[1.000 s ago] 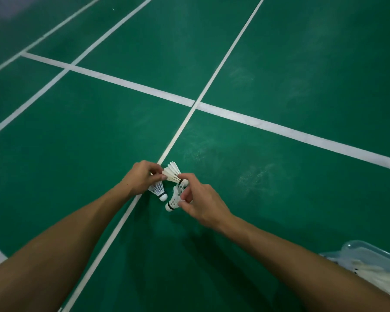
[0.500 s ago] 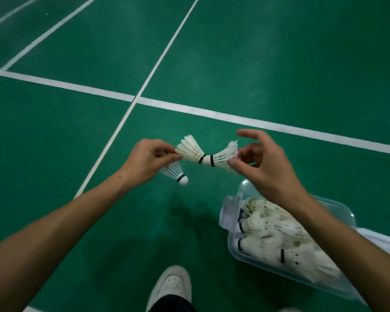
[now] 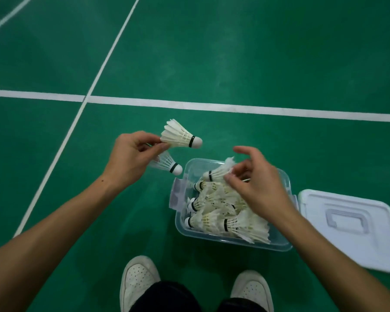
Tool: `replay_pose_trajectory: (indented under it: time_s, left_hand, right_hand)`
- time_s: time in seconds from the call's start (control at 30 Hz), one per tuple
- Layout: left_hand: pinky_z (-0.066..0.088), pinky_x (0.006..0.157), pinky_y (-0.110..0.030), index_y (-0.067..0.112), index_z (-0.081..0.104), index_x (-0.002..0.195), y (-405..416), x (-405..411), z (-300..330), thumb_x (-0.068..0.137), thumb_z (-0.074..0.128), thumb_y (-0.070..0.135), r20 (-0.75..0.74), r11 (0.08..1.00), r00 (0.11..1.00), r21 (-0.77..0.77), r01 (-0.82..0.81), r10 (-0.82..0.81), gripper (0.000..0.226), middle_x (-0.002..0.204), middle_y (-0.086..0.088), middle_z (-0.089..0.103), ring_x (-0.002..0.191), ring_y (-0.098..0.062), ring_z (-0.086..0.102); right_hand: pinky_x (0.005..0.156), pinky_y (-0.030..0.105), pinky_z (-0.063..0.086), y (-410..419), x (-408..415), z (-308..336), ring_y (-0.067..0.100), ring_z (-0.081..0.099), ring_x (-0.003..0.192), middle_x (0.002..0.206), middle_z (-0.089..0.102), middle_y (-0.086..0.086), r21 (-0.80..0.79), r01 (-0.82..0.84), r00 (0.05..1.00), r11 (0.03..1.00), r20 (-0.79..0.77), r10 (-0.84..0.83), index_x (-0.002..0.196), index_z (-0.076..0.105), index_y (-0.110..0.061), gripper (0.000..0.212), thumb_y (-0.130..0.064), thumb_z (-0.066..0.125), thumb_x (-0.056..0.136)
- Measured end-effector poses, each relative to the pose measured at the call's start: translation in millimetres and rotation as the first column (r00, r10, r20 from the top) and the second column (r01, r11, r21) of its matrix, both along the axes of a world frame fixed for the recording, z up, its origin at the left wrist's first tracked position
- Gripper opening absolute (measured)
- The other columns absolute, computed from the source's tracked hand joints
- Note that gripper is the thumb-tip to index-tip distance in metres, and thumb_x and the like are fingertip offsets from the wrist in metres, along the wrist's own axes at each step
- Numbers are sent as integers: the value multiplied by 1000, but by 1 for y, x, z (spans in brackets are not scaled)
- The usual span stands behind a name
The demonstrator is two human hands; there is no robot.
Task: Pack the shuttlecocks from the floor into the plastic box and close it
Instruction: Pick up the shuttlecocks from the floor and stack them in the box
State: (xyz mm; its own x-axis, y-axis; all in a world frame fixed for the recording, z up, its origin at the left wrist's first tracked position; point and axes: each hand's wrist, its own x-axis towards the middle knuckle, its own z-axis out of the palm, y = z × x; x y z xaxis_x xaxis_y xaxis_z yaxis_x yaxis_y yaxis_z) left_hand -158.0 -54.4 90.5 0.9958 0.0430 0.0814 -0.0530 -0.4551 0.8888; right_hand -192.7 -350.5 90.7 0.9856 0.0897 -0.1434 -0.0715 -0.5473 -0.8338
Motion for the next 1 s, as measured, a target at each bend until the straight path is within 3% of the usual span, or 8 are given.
replay_pose_trajectory:
  time_s: [0.13, 0.3, 0.47, 0.63, 0.73, 0.83, 1.0]
  left_hand:
    - [62, 72, -40, 19, 79, 97, -2, 1, -9, 89, 80, 13, -19, 1000, 1000, 16, -2, 2, 11, 90, -10, 79, 69, -22, 69]
    - [61, 66, -29, 21, 80, 96, 5, -1, -11, 87, 81, 19, -16, 998, 999, 46, 32, -31, 9, 86, -2, 78, 67, -14, 67]
    - [43, 58, -12, 13, 82, 95, 4, -3, -10, 87, 82, 19, 24, 987, 995, 131, 88, -92, 10, 79, 1, 69, 57, -1, 56]
    - [44, 61, -15, 20, 85, 97, 3, -6, -8, 84, 81, 30, 6, 960, 984, 225, 170, -176, 17, 81, 7, 68, 64, -7, 57]
    - [48, 63, -21, 22, 84, 95, 4, -3, -5, 83, 80, 35, 2, 934, 974, 284, 217, -227, 18, 81, 7, 68, 66, -12, 58]
    - [50, 63, -30, 24, 85, 96, 4, 4, 3, 86, 80, 33, -9, 884, 945, 350, 310, -328, 14, 81, 7, 66, 67, -17, 59]
    - [50, 66, -27, 25, 84, 100, -13, 22, 20, 89, 73, 38, -82, 740, 847, 447, 503, -526, 20, 87, 11, 65, 72, -10, 62]
  right_hand:
    - [79, 30, 60, 29, 4, -31, 2, 69, 82, 88, 68, -15, -139, -99, 994, 985, 33, 104, 147, 49, -24, 61, -22, 78, 93]
    - [74, 26, 55, 48, 16, -41, 6, 70, 80, 88, 71, -15, -190, -137, 987, 972, 56, 150, 145, 49, -20, 59, -21, 78, 94]
    - [74, 31, 61, 54, 26, -46, 2, 69, 75, 81, 74, -10, -176, -236, 972, 956, -61, 229, 144, 41, -23, 66, -16, 80, 91]
    - [79, 23, 59, 48, 27, -48, 0, 72, 84, 90, 77, -9, -12, -200, 970, 980, -143, 196, 152, 37, -24, 81, -18, 85, 88]
    - [88, 27, 61, 35, 25, -40, 0, 74, 90, 96, 79, -8, 91, -173, 972, 981, -147, 185, 157, 35, -25, 89, -19, 88, 85]
    - [89, 31, 63, 17, 24, -28, 0, 75, 91, 99, 80, -10, 124, -127, 982, 984, -122, 143, 154, 41, -27, 83, -20, 87, 85]
    - [94, 38, 63, -10, 32, -3, 6, 76, 99, 106, 80, -9, 252, -74, 995, 965, -52, 90, 141, 55, -28, 64, -14, 86, 86]
